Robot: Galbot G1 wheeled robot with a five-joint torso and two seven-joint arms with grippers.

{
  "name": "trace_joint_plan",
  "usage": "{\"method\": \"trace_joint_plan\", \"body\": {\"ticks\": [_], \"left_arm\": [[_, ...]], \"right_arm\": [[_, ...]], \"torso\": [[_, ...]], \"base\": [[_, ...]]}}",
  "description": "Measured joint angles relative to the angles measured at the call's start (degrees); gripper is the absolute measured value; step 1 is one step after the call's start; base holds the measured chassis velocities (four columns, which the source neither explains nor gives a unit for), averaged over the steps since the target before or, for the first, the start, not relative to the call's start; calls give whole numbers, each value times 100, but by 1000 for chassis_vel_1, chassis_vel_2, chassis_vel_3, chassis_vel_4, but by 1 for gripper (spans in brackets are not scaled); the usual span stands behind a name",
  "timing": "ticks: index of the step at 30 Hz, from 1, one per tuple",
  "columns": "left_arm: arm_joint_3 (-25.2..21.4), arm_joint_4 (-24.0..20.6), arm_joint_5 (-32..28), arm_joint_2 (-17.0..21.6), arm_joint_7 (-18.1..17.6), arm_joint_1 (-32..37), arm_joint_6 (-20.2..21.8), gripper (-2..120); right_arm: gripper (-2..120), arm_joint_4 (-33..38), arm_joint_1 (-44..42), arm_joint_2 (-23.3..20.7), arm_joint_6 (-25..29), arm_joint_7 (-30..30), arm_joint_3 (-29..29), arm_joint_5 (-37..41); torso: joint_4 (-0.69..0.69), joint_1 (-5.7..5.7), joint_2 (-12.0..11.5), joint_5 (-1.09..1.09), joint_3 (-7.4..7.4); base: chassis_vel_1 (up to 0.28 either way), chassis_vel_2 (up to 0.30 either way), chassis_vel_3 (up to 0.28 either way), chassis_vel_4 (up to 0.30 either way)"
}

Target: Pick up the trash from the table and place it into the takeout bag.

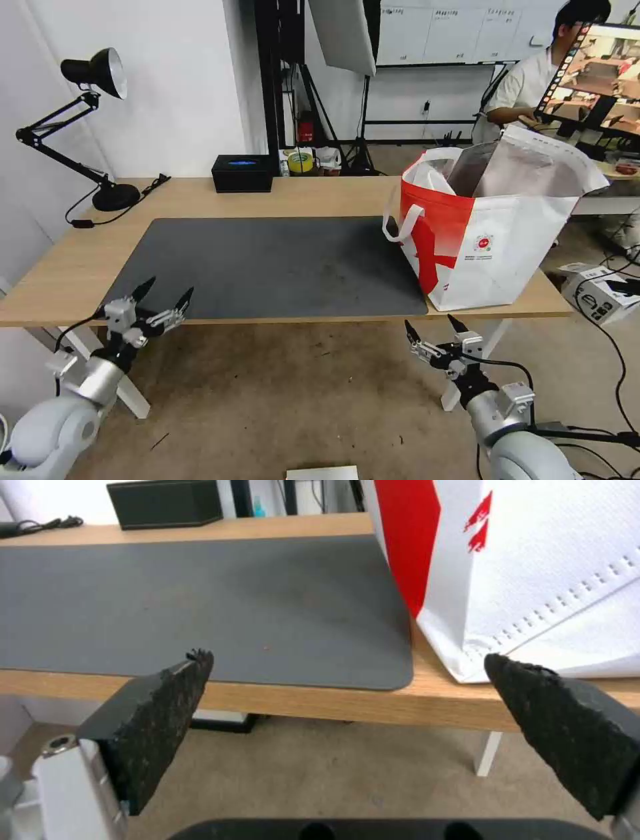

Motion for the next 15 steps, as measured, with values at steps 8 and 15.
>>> {"method": "trace_joint_plan", "body": {"ticks": [8, 15], "left_arm": [[-275, 60, 135, -266, 184, 443, -293, 100], [-499, 110, 142, -410, 352, 724, -507, 100]], "right_arm": [[100, 0, 0, 0, 0, 0, 0, 0], [100, 0, 0, 0, 0, 0, 0, 0]], "torso": [[1, 0, 0, 0, 0], [0, 0, 0, 0, 0]], "base": [[0, 0, 0, 0], [0, 0, 0, 0]]}}
